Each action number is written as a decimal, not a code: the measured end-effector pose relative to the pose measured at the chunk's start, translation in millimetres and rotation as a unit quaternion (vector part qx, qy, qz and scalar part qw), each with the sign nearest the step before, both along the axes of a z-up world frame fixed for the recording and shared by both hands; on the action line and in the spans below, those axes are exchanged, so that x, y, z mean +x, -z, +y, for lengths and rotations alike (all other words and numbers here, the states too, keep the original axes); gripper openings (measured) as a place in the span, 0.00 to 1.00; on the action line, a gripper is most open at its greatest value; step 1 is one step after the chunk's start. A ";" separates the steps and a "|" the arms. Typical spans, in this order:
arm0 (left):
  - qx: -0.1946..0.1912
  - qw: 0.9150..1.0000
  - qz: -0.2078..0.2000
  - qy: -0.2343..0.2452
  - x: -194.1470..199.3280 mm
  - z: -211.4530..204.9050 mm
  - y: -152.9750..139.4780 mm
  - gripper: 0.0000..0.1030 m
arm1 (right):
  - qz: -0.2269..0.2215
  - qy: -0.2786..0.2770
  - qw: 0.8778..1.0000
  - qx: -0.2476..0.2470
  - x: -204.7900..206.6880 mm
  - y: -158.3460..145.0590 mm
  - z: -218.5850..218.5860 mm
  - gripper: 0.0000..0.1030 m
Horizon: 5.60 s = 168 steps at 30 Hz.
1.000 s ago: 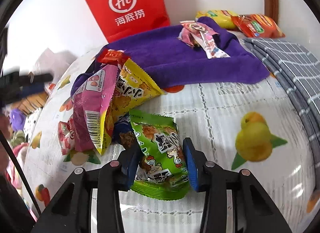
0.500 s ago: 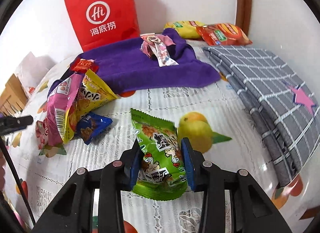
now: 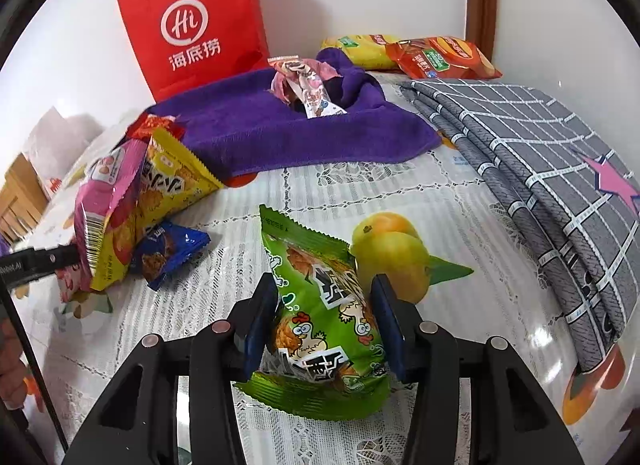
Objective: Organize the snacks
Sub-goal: 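Grasp the red-white candy packet with left tool while right tool lifts green bag, then carry red-white packet with left tool and green bag with right tool over towel, then open left tool to drop red-white packet on towel while right tool releases green bag, then grasp the pink yellow-tipped bag with right tool while left tool withdraws from towel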
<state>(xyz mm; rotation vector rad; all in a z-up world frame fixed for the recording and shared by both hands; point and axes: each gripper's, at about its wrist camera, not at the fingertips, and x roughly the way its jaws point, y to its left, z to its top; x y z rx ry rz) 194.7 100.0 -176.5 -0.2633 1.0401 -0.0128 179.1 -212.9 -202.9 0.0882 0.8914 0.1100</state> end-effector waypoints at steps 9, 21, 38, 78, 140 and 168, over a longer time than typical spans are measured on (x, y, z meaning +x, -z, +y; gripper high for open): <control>-0.012 1.000 -0.011 -0.001 1.5 5.4 -0.7 0.29 | -0.002 0.000 1.000 0.012 -0.5 -0.1 -2.8 0.47; -0.022 1.000 -0.020 -0.005 -21.6 21.3 -16.6 0.25 | -0.003 0.000 1.000 0.022 -0.2 -0.9 -5.3 0.46; -0.036 0.999 -0.038 0.014 -34.0 31.7 -30.8 0.25 | 0.001 0.000 1.000 0.022 0.4 -2.8 -5.1 0.46; -0.033 0.995 -0.086 0.027 44.3 13.1 -100.8 0.25 | -0.089 -0.038 0.995 0.036 56.8 -103.8 17.2 0.38; 0.024 0.996 -0.005 0.084 153.1 -23.7 -51.6 0.51 | -0.082 -0.109 0.987 0.084 155.4 -54.7 59.0 0.63; -0.026 0.999 -0.020 0.036 11.0 46.9 -58.0 0.55 | 0.064 -0.149 0.978 0.133 53.1 -29.0 123.2 0.57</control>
